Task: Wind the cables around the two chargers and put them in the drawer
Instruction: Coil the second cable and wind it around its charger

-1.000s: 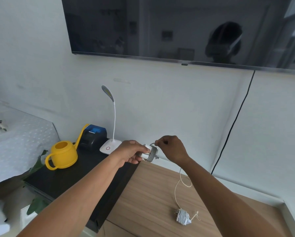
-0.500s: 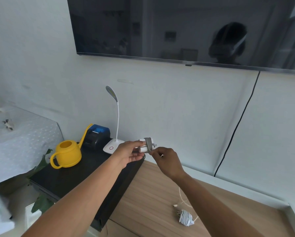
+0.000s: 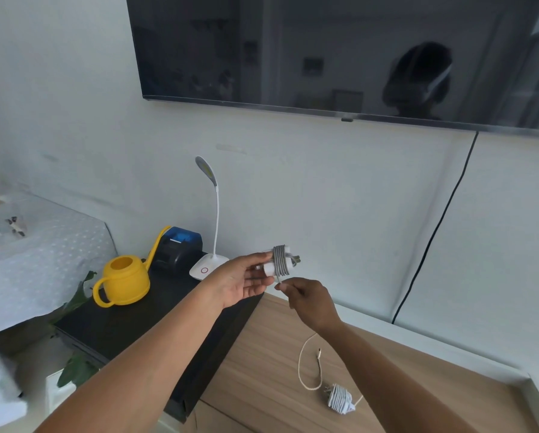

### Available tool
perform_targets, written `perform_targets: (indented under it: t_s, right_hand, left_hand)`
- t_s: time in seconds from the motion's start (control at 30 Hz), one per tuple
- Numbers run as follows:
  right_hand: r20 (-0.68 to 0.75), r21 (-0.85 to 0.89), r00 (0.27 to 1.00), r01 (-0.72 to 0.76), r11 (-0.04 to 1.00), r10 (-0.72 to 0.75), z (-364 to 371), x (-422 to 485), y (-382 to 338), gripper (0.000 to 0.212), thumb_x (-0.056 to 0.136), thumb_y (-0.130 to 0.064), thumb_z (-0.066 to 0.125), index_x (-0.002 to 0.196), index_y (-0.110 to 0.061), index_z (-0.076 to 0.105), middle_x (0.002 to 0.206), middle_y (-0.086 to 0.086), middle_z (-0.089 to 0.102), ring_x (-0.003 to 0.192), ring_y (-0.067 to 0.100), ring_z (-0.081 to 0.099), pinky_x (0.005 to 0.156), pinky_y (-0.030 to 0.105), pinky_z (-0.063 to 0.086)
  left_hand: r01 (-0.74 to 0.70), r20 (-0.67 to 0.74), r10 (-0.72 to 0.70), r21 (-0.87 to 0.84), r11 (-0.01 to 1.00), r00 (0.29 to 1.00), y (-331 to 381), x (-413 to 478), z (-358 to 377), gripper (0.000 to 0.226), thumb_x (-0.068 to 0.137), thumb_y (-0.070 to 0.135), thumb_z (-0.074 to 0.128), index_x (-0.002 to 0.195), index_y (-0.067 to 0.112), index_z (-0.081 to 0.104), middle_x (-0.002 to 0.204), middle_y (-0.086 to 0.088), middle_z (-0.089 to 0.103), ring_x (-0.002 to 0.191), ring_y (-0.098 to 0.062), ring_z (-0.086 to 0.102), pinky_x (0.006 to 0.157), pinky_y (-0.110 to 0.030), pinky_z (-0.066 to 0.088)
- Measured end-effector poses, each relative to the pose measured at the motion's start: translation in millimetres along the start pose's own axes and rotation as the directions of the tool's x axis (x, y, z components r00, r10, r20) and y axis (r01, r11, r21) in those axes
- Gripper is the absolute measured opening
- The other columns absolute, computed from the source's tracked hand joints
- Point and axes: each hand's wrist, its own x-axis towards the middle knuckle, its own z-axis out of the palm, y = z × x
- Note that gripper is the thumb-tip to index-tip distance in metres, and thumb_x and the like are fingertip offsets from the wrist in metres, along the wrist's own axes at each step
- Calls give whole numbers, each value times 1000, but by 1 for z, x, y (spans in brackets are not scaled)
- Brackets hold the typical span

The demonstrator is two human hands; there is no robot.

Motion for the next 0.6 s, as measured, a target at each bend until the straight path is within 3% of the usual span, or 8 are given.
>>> perform_targets:
  t_s: [0.1, 0.17, 0.27, 0.37, 0.47, 0.6]
  right_hand:
    - [-8, -42, 998, -63, 997, 63, -6, 5, 3, 33, 94, -32, 57, 61, -28, 58, 56, -6, 58, 54, 7, 52, 61, 27, 42]
    - [-15, -91, 994, -105, 990, 104, -12, 9, 4, 31, 90, -17, 53, 59, -20, 55, 56, -6, 57, 52, 8, 50, 59, 27, 40]
    - [-20, -166, 994, -112, 980, 110, -21, 14, 4, 27, 80, -6, 51, 60, -23, 53, 61, -3, 60, 60, 19, 53, 57, 27, 37]
    - [-21, -215, 997, -74, 974, 71, -29, 19, 4, 24, 84, -9, 51, 65, -24, 55, 64, -4, 57, 66, 23, 52, 59, 28, 37]
    - [-25, -170, 998, -69, 983, 65, -37, 24, 0, 22, 90, -18, 52, 78, -29, 67, 76, -10, 67, 76, 14, 63, 65, 26, 44]
    - [-31, -157, 997, -73, 985, 69, -44, 27, -6, 18, 90, -28, 56, 77, -31, 68, 73, -13, 67, 77, 8, 62, 65, 25, 45]
  left_hand:
    - [0, 83, -7, 78, 997, 997, 1, -3, 2, 42, 74, 30, 79, 106, 5, 69, 86, -13, 72, 69, -19, 70, 58, -26, 59]
    - [-1, 96, -12, 140, 990, 995, 1, -4, 4, 45, 74, 29, 80, 108, 2, 68, 87, -15, 71, 69, -20, 71, 59, -27, 60]
    - [-7, 95, -14, 218, 976, 995, -1, -4, 5, 48, 72, 30, 81, 108, 0, 69, 89, -17, 71, 71, -21, 72, 60, -28, 60]
    - [-9, 88, -16, 280, 960, 996, -4, -4, 7, 42, 76, 29, 80, 106, 1, 71, 93, -18, 71, 72, -22, 72, 59, -28, 59]
    - [-12, 82, -19, 356, 934, 996, -6, -2, 7, 41, 78, 27, 80, 108, 1, 71, 103, -22, 71, 76, -23, 72, 63, -29, 60]
    - [-31, 63, 4, 438, 899, 998, -8, 0, 10, 38, 79, 25, 79, 108, 2, 71, 104, -20, 73, 77, -23, 72, 67, -31, 61]
